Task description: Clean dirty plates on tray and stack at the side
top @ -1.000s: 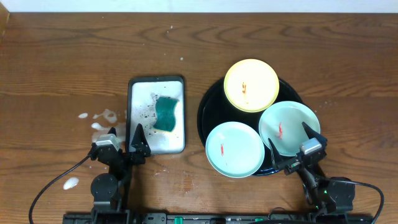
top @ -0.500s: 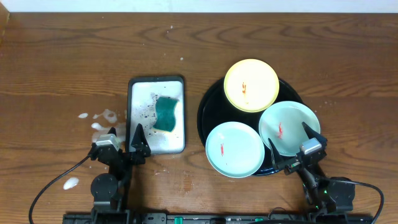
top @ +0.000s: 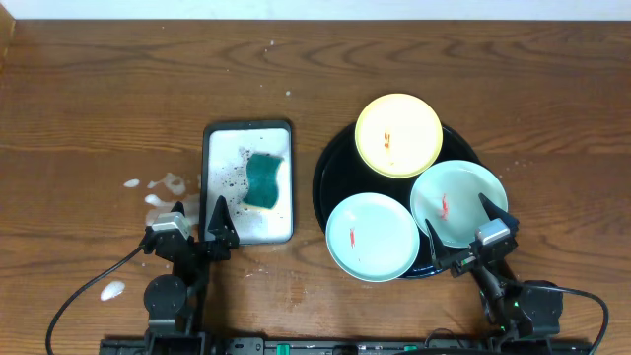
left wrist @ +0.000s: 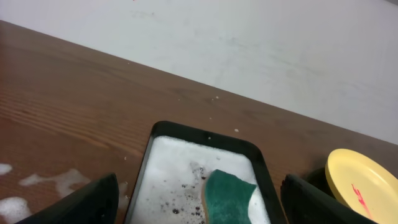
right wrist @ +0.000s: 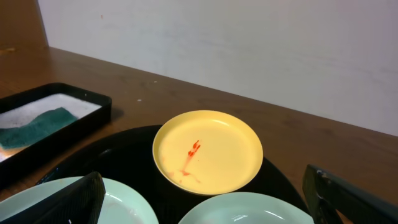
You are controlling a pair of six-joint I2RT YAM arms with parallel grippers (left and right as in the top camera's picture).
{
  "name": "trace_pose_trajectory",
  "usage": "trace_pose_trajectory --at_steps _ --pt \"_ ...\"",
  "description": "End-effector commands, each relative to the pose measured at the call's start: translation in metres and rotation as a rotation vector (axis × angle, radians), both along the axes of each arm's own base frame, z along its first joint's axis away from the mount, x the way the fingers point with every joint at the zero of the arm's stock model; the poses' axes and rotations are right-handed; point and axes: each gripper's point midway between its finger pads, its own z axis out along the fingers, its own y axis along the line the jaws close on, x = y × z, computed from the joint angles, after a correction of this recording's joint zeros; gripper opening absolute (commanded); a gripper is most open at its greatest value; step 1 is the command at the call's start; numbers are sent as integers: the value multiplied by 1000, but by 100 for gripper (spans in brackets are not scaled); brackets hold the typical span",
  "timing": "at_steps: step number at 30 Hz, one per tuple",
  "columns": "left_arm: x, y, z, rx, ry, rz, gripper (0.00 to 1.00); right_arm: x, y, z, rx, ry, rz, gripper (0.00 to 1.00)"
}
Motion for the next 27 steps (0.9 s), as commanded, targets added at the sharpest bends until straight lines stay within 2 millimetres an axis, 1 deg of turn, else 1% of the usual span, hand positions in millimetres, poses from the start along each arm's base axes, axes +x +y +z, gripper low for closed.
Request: trace_pose_trajectory --at_steps 1,4,6,8,11,12,14,17,22,25,27 --pt "-1 -4 -14 -41 54 -20 83 0 -1 -2 -5 4 0 99" --pt "-1 -5 -10 -123 40 -19 84 0 0 1 15 -1 1 99" --pt "-1 -14 0 -132 6 -70 83 0 0 12 57 -23 4 99" --pt "-1 -18 15 -132 -38 -94 83 -4 5 31 65 -78 38 99" --pt "-5 -17 45 -121 -95 -97 83 -11 6 66 45 -172 48 99" --pt "-7 -17 57 -118 -106 -98 83 -14 6 76 37 -189 47 99" --pt "-10 -17 73 -114 -90 -96 84 -17 6 95 38 -188 47 99" --pt "-11 -17 89 -110 9 -91 83 -16 5 116 53 -89 42 99" --pt "-1 -17 98 -93 269 -84 84 -3 6 142 39 149 37 99" --pt "6 -18 102 -100 440 -76 83 13 8 152 35 313 37 99" --pt "8 -18 102 -103 559 -69 83 23 8 152 31 427 35 99"
